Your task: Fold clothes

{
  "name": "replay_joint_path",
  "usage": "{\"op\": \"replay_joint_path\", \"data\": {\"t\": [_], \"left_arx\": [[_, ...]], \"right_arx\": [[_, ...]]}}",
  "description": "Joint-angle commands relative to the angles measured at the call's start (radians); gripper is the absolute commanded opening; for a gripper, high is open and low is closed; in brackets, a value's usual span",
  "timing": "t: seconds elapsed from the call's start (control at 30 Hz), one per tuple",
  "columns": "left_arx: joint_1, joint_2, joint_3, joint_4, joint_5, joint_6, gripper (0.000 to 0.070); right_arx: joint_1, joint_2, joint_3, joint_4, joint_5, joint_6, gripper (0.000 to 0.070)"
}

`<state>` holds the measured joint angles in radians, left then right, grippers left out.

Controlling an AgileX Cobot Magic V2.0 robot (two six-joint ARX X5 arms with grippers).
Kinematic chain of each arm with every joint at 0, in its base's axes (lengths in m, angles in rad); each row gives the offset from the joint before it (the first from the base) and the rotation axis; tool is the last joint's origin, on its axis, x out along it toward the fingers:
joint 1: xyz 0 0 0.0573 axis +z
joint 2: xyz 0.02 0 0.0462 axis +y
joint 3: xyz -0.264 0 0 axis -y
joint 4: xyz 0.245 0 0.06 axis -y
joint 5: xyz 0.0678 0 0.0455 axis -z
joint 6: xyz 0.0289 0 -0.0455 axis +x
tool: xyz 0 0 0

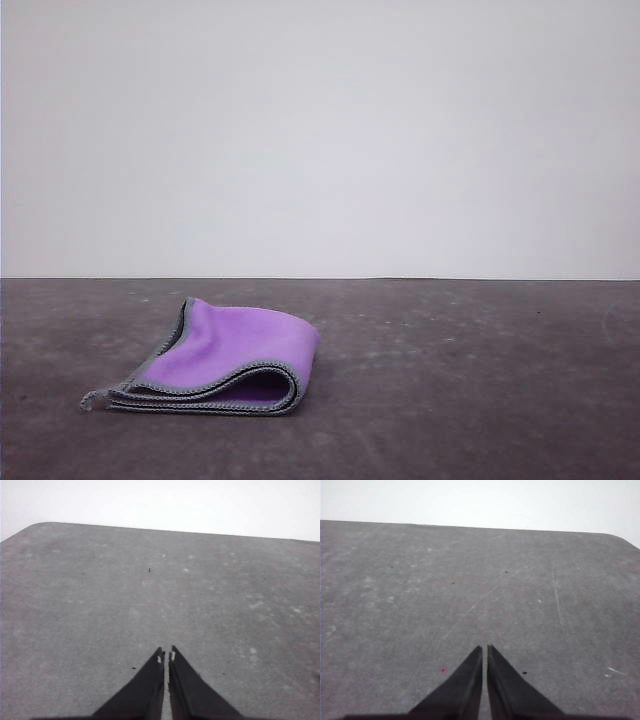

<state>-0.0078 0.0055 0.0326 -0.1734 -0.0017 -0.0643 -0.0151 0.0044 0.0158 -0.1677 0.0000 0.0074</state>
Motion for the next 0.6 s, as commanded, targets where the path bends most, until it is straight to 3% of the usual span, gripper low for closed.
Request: {"op": "replay_joint_path", "data": {"t": [0.0,0.57], "left_arx": [[-0.001,0.0,-0.021,0.016,0.001,-0.001,0.0],[-0.001,-0.001,-0.021,0.016,0.001,-0.001,0.0]], "right_arx": [[0.0,-0.001,-0.005,0.01,0.001,0.011,0.0011],[0.0,-0.001,-0.005,0.01,0.001,0.011,0.0011]]}}
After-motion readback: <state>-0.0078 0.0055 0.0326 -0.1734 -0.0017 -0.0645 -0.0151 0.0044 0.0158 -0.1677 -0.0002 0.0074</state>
